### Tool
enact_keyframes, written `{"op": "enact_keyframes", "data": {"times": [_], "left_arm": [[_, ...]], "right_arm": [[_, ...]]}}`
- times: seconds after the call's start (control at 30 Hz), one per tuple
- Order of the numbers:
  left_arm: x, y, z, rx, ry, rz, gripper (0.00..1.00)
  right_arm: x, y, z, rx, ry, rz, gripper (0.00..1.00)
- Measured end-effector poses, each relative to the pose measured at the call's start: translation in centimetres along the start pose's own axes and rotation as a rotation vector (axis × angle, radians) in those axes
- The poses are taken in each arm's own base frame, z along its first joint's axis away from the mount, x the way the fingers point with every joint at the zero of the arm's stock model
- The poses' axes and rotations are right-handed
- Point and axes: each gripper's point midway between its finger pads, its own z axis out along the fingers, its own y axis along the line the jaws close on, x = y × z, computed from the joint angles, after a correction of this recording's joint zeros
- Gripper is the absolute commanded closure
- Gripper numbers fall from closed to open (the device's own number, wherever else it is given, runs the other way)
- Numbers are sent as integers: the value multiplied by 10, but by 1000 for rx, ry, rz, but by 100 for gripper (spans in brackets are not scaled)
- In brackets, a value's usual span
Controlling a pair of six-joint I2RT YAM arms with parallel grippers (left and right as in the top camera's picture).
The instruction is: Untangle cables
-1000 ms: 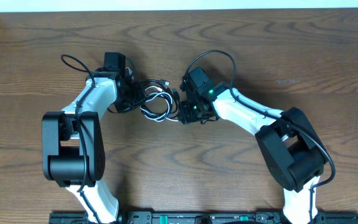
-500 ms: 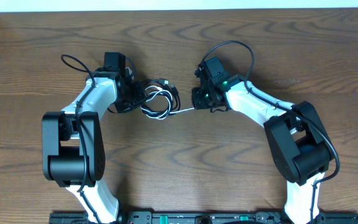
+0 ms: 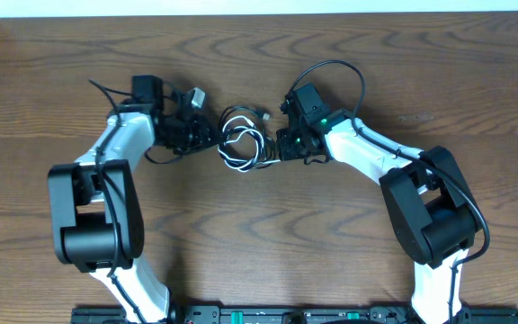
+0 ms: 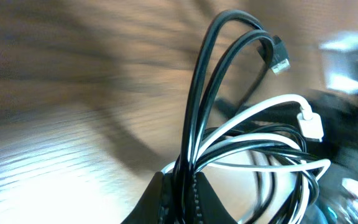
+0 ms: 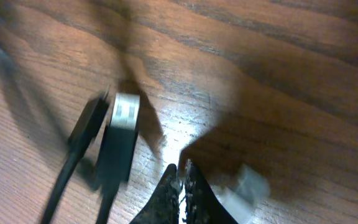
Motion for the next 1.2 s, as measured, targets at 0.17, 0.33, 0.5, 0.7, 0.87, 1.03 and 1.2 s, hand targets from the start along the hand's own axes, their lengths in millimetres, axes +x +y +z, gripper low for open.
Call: {"op": "enact_keyframes", "data": {"times": [0.17,0.33,0.5,0.7,0.87,1.03,1.2], "left_arm": [[2,-28,-16,224,-19,107,93],[1,-41,-25,323,-46,170,93],[0,-46,-28,359,-59,198,93],[0,-48,-29,371,-65,224,92],[0,-48,-29,371,-67,229,92],[0,-48,-29,371,-68,237,93],[0,-48,-29,370,-69,242,92]], "right_arm": [[-1,5,0,-47,5,-15,86],[-9,21,-10,-250,13,-37,65],[-18,24,-33,-469,30,0,63],[-30,13,-71,-707,33,69,56],[-34,9,-91,-819,37,94,53],[-27,24,-94,-870,66,72,50],[-14,50,-87,-880,109,22,50]]}}
